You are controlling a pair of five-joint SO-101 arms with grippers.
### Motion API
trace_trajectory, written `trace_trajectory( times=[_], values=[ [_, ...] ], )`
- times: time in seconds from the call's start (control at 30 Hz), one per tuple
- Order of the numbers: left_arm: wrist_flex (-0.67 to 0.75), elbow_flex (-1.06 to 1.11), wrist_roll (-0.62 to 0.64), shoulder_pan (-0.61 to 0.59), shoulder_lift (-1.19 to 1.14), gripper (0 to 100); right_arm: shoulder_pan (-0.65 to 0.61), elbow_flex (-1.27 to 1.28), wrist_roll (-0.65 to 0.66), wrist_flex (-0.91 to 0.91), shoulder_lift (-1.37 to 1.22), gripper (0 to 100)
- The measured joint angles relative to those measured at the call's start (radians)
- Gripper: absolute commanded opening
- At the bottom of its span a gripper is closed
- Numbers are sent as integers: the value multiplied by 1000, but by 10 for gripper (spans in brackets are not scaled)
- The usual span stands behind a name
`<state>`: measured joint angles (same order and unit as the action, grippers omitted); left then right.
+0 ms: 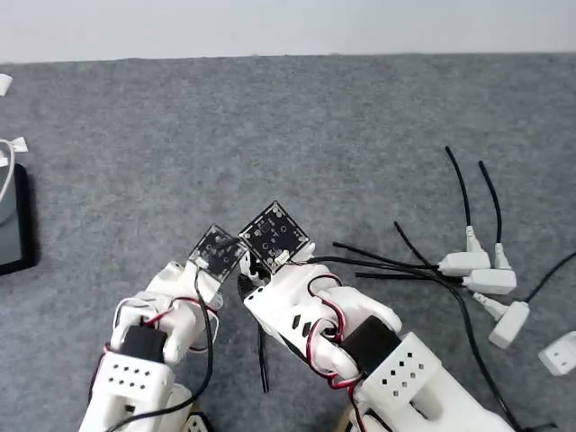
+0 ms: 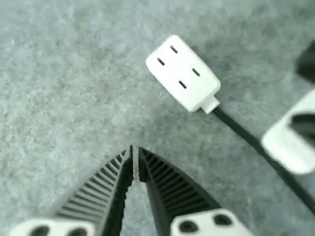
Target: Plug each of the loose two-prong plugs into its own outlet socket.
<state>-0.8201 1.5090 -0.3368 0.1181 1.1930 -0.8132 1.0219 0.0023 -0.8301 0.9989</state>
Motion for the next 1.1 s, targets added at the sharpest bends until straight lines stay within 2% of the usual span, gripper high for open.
trace_trajectory(
  times=[0.1,0.3,0.6,0.77,1.1],
  values=[
    [37,15,84,-52,34,14,3,6,9,26,0,8],
    [51,17,167,-164,46,15,58,87,95,259,-61,8],
    [51,17,175,-192,46,15,124,55,121,661,-531,8],
    [51,17,175,-192,46,15,160,-60,124,698,-732,8],
    [51,17,175,-192,46,15,176,-104,161,707,-769,8]
  ],
)
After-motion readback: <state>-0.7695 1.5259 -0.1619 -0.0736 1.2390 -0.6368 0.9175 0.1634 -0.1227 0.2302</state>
